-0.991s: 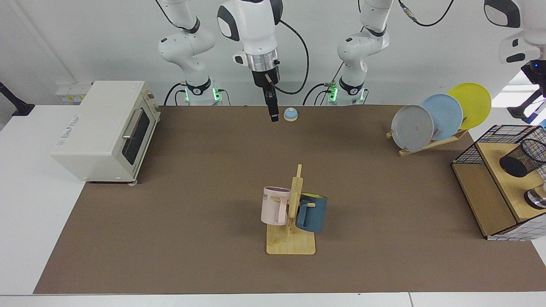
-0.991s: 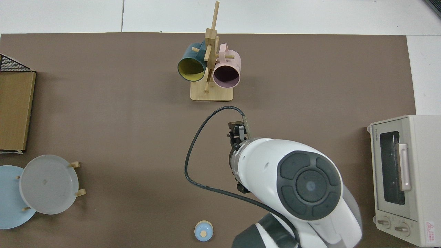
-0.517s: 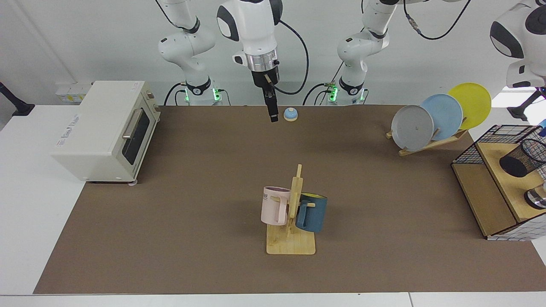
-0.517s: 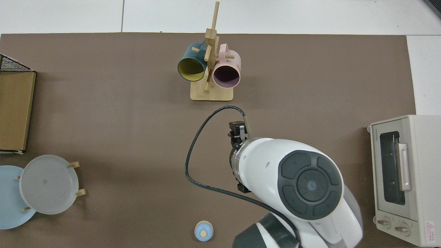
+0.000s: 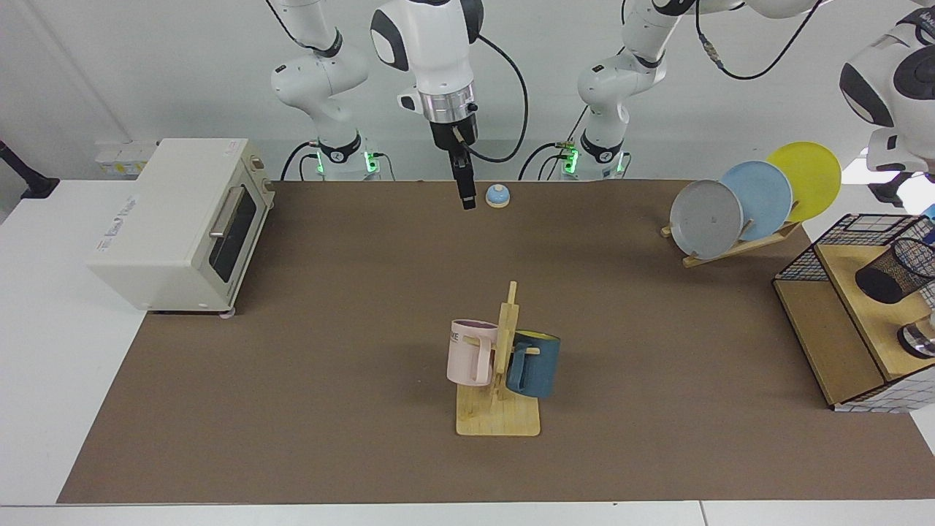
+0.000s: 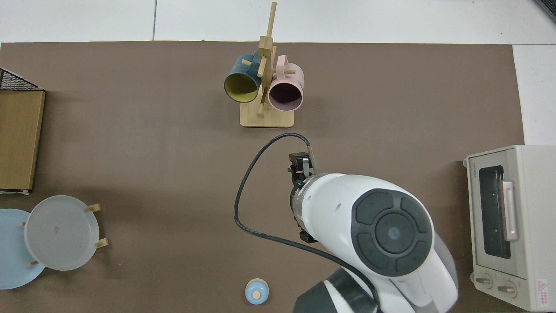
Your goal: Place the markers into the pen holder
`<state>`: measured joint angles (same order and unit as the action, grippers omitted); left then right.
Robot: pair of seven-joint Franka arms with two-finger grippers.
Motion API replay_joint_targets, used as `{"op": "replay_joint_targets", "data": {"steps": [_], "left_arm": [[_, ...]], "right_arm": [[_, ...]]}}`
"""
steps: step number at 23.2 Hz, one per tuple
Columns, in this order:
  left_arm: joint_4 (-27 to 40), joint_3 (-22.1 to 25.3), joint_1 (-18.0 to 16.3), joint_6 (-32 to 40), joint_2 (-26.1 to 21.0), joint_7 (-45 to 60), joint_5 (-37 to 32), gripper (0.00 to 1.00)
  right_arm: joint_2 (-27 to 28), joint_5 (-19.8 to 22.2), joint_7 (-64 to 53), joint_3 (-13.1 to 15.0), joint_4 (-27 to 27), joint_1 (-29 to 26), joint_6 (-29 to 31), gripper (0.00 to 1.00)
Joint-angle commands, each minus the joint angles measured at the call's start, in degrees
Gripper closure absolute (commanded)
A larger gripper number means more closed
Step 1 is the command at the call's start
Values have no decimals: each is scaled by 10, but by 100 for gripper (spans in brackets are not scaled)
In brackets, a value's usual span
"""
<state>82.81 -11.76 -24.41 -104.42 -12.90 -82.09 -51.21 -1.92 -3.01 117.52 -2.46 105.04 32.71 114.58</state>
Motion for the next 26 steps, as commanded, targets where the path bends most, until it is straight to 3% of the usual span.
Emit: {"op": "replay_joint_targets", "data": {"steps": [1, 16, 26], "left_arm": [[-5, -2, -6, -16, -33, 29, -28, 100], [37, -2, -18, -54, -43, 64, -26, 100], [51, -2, -28, -67, -42, 65, 10, 100]], "right_arm": [[-13, -8, -19, -4, 10, -8, -9, 0], [-13, -8, -19, -4, 10, -9, -9, 0], [-13, -7, -19, -4, 10, -9, -9, 0]]}}
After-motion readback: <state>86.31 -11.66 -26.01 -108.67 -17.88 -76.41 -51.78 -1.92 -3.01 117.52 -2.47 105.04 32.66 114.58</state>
